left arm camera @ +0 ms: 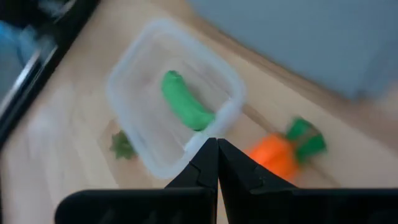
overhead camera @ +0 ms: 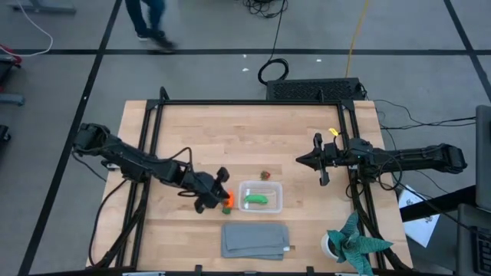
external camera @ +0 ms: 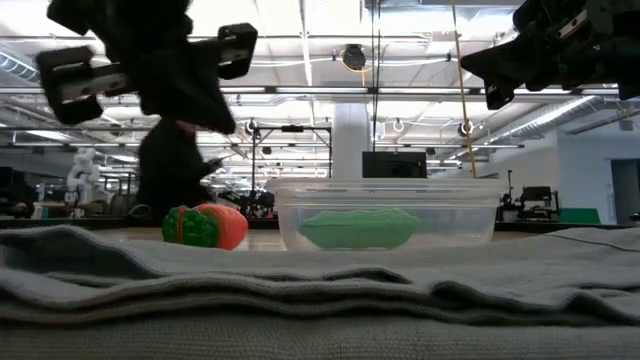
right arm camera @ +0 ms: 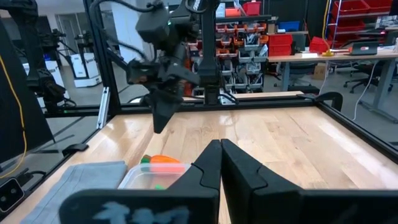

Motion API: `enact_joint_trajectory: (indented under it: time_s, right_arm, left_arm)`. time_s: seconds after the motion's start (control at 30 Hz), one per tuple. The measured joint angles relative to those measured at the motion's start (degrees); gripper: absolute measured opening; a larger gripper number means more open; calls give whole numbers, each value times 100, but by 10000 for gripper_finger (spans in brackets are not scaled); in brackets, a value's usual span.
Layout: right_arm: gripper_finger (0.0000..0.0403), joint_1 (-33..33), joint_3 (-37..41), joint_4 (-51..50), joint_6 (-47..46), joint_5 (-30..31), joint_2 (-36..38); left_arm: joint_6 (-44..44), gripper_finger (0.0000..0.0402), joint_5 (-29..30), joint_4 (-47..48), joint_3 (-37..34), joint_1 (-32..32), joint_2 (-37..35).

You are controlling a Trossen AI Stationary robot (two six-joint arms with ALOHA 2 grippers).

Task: Pick and placing Produce into tupperware
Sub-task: Put the carrot into the transparent bin

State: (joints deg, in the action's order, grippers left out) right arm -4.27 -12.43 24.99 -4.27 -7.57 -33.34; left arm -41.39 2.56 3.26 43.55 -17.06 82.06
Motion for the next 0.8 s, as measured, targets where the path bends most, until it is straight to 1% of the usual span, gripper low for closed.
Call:
enact_joint_trajectory:
  time_s: [0.1, 0.2, 0.23, 0.33, 0.4, 0.5, 0.57, 0.63, 0.73, 0.8]
  right_arm:
    - [0, 0, 0, 0, 0, 0, 0]
    - [0, -2, 0, 0, 0, 0, 0]
    - [0, 0, 0, 0, 0, 0, 0]
    - [0, 0, 0, 0, 0, 0, 0]
    - [0, -2, 0, 2, 2, 0, 0]
    - [0, -2, 0, 2, 1, 0, 1]
    - [0, -2, 0, 2, 0, 2, 0]
    - [0, -2, 0, 2, 0, 0, 0]
    - [0, -2, 0, 2, 0, 2, 1]
    - [0, -2, 0, 2, 0, 2, 0]
  left_arm:
    - [-533, 19, -81, 26, 0, -91, 2]
    - [-611, 51, -478, 51, 0, -109, 2]
    - [-497, 66, -574, 42, 0, -107, 2]
    - [-128, 121, -613, -1, 0, -107, 2]
    - [-115, 163, -613, 5, 0, -107, 2]
    - [-341, 225, -604, -2, 0, -103, 2]
    - [-570, 262, -443, 0, 0, -105, 2]
    - [-836, 293, -93, -2, 0, -108, 2]
    - [-1162, 328, 557, -2, 0, -178, 2]
    - [-1248, 344, 751, 5, 0, -226, 2]
